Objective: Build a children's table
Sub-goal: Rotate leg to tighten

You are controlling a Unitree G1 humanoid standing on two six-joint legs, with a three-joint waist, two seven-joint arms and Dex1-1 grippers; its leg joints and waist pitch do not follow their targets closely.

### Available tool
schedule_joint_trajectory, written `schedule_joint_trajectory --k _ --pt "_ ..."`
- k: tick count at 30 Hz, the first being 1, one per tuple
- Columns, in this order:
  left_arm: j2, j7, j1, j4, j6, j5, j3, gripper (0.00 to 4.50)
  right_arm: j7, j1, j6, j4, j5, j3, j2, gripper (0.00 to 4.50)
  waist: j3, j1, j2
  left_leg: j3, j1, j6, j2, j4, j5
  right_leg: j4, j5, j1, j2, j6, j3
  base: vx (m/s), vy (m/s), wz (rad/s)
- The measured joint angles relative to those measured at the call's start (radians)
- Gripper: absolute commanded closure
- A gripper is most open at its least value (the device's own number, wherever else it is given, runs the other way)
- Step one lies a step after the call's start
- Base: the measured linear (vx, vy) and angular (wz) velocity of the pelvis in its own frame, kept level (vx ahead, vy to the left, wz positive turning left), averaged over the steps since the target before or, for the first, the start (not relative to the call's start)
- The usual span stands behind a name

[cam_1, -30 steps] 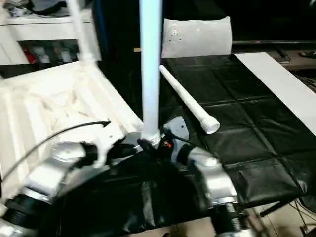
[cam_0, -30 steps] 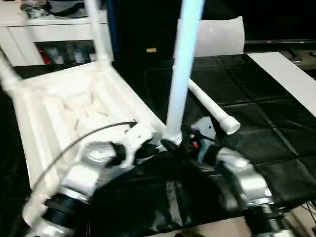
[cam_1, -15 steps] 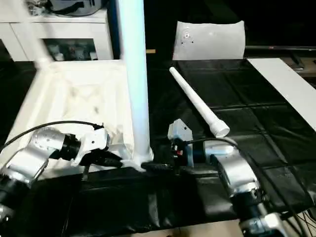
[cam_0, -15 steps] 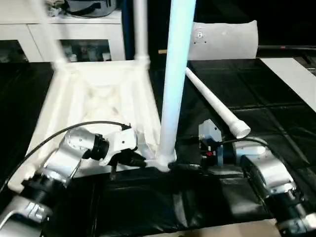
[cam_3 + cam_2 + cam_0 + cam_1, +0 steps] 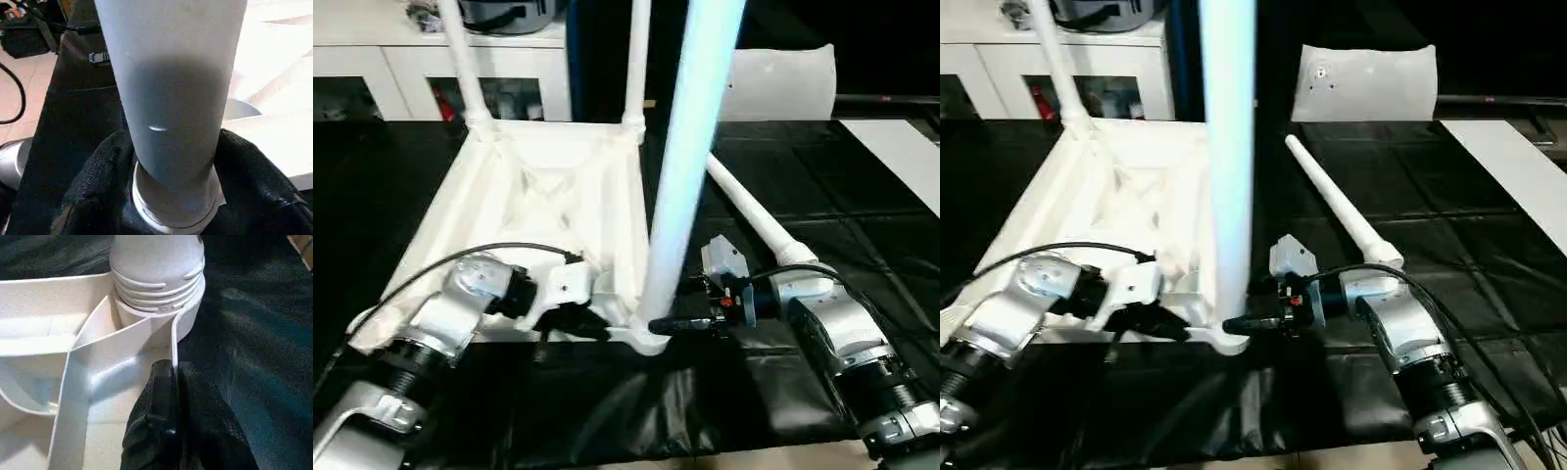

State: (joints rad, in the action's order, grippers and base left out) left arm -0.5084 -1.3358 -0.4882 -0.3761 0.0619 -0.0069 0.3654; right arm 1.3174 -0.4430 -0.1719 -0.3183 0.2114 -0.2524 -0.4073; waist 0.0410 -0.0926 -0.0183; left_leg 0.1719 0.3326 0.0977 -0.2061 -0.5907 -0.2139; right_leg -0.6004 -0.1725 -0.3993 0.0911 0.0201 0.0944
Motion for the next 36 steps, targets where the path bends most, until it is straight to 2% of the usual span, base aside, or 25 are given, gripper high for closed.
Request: schedule_joint_trajectory --k 4,10,13,15,18,21,25,32,36 --pt "0.009 0.036 0.025 0.009 0.006 0.000 0.000 3.57 0.000 0.000 0.011 0.002 0.000 -0.009 0.004 1.93 0.001 0.006 -0.002 -0.001 0.000 0.000 -0.001 0.000 0.000 0.000 -0.002 0.000 0.000 -0.003 0.000 0.000 0.000 0.00" --pt "0.007 0.045 0.046 0.029 0.015 -0.013 -0.017 3.57 0.000 0.001 0.014 0.002 0.000 -0.014 0.006 1.93 0.001 0.007 -0.002 -0.001 0.000 0.000 -0.001 0.001 0.000 -0.001 -0.001 -0.001 -0.001 -0.001 0.000 0.000 0.000 0.00" --pt "0.008 0.042 0.050 0.029 0.026 -0.029 -0.024 3.92 0.000 0.001 0.021 0.001 0.000 -0.014 0.006 1.93 0.001 0.008 -0.002 -0.001 0.000 0.000 -0.001 0.001 0.000 -0.001 -0.001 -0.002 -0.001 -0.001 0.000 0.000 0.000 0.00" --pt "0.006 0.033 0.052 0.029 0.024 -0.033 -0.025 3.95 0.000 0.001 0.024 0.001 0.000 -0.016 0.006 1.93 0.001 0.009 -0.002 -0.001 0.000 0.000 -0.001 0.001 0.000 -0.001 -0.001 -0.002 -0.001 -0.001 0.000 0.000 0.000 0.00" --pt "0.001 0.027 0.054 0.031 0.021 -0.036 -0.025 4.27 -0.001 0.001 0.028 0.001 0.000 -0.018 0.006 1.93 0.001 0.011 -0.002 -0.001 0.001 0.000 -0.001 0.001 0.000 -0.001 -0.001 -0.002 -0.001 -0.001 0.000 0.000 0.000 0.00" --pt "-0.013 0.018 0.062 0.040 0.017 -0.038 -0.025 4.41 -0.001 0.001 0.030 0.001 -0.001 -0.019 0.006 1.93 0.001 0.018 -0.002 -0.001 0.001 0.000 -0.001 0.001 0.000 -0.001 -0.001 -0.003 -0.001 -0.001 0.000 0.000 0.000 0.00" --pt "-0.026 0.019 0.066 0.046 0.009 -0.037 -0.024 4.41 -0.002 0.001 0.031 0.001 -0.001 -0.019 0.006 1.93 0.001 0.031 -0.002 -0.001 0.001 0.000 -0.001 0.002 0.000 -0.001 -0.001 -0.003 -0.001 -0.001 0.000 0.000 0.000 0.00" --pt "-0.030 0.014 0.066 0.045 -0.017 -0.036 -0.021 4.41 0.000 0.001 0.033 -0.004 0.000 -0.020 0.009 1.93 0.001 0.034 -0.002 -0.001 0.001 0.000 -0.002 0.002 0.000 -0.001 -0.001 -0.003 -0.001 -0.001 0.000 0.000 0.000 0.00" --pt "-0.030 0.012 0.066 0.045 -0.024 -0.037 -0.017 4.50 0.004 -0.009 0.021 -0.021 0.001 -0.022 0.016 2.32 0.001 0.033 -0.002 -0.001 0.001 0.000 -0.002 0.002 0.000 -0.001 -0.001 -0.003 -0.001 -0.001 0.000 0.000 0.000 0.00"
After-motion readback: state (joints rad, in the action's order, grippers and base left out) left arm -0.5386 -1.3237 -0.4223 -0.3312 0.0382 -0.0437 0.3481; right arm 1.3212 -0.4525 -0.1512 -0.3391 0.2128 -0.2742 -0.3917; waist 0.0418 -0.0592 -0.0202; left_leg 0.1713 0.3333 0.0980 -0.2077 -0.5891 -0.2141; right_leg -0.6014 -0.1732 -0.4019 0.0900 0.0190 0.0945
